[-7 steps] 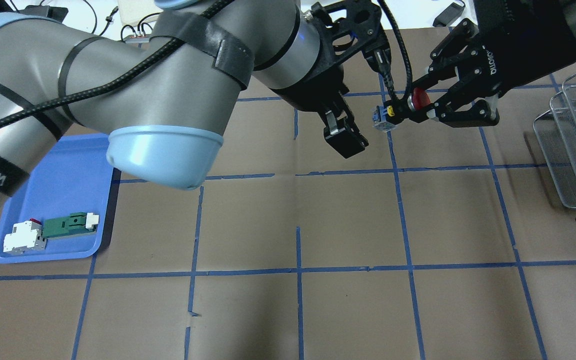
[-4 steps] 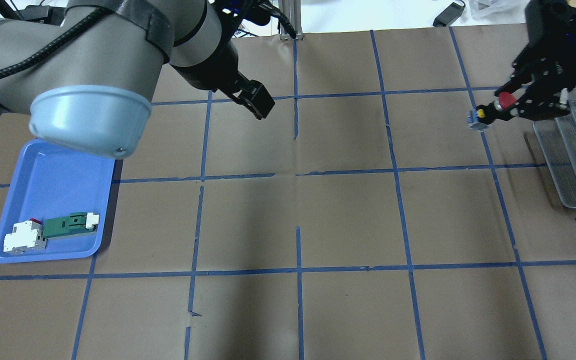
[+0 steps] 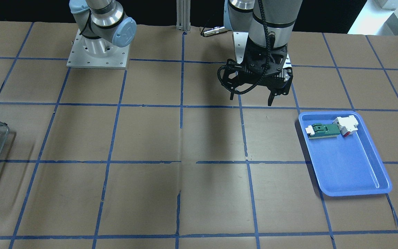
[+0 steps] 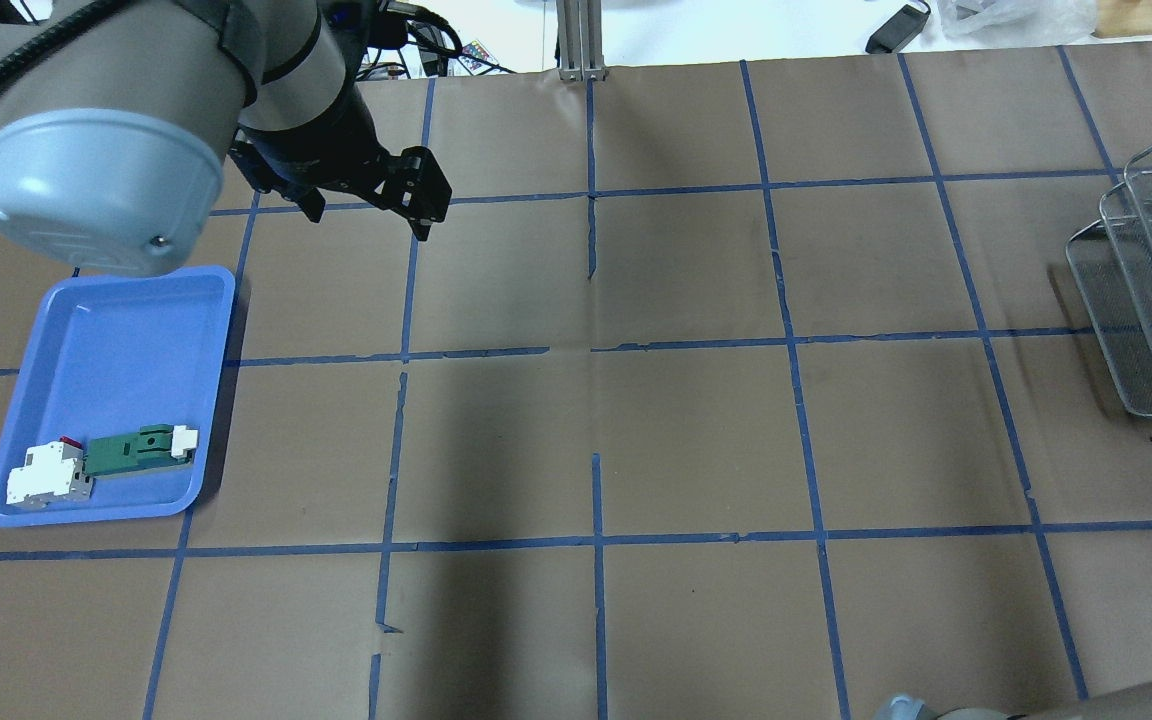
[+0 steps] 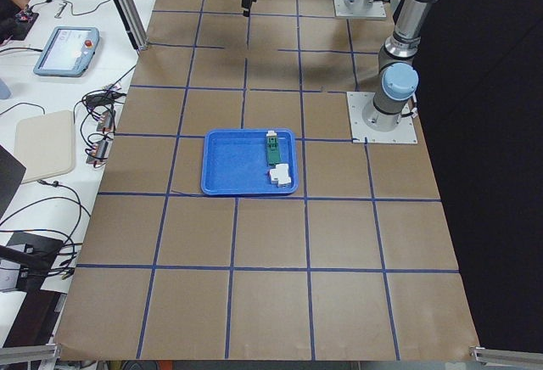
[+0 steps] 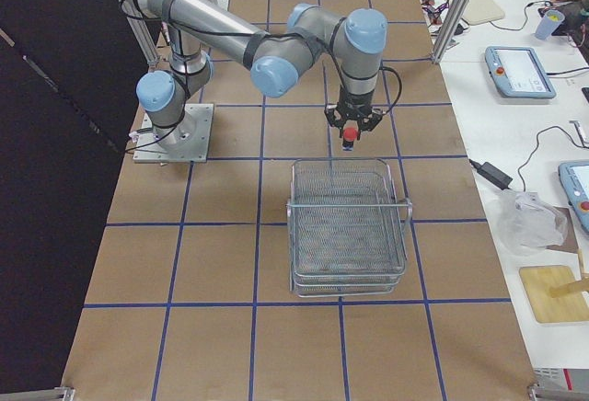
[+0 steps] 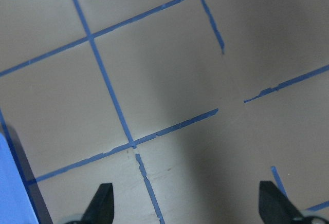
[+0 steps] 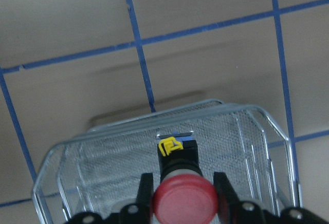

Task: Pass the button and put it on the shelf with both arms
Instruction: 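Lower the button into the wire mesh basket with the right gripper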

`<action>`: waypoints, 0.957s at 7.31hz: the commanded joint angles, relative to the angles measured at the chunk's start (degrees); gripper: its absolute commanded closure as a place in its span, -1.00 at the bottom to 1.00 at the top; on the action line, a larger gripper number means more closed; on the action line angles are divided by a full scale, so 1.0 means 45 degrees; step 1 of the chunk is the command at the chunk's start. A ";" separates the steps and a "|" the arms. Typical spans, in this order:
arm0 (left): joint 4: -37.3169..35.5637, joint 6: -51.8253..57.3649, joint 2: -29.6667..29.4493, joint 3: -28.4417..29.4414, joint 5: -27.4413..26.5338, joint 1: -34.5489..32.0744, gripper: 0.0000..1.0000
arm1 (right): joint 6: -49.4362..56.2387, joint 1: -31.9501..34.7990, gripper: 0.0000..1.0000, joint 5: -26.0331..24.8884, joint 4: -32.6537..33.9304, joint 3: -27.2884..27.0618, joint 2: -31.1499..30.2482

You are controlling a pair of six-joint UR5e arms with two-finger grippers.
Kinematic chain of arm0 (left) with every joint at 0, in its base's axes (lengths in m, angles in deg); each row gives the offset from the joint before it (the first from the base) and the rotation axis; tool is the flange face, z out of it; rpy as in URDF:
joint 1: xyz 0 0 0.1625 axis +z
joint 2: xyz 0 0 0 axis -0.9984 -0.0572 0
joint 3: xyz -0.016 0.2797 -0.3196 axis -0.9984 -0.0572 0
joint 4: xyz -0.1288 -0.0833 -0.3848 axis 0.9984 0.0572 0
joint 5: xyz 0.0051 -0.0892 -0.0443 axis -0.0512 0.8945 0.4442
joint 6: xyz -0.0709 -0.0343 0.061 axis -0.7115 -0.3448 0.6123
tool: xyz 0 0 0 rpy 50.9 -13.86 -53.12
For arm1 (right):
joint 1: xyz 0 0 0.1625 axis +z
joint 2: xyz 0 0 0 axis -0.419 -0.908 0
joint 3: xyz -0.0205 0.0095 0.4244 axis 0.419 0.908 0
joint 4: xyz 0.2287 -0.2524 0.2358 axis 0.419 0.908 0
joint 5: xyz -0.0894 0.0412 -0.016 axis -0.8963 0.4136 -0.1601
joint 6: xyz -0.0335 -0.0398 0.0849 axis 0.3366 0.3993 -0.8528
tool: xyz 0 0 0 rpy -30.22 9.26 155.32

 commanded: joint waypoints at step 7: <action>0.0655 0.0001 0.0124 -0.0070 0.0069 0.0651 -1.00 | 0.0655 -0.0782 -0.48 -0.0275 0.0575 -0.0101 0.0979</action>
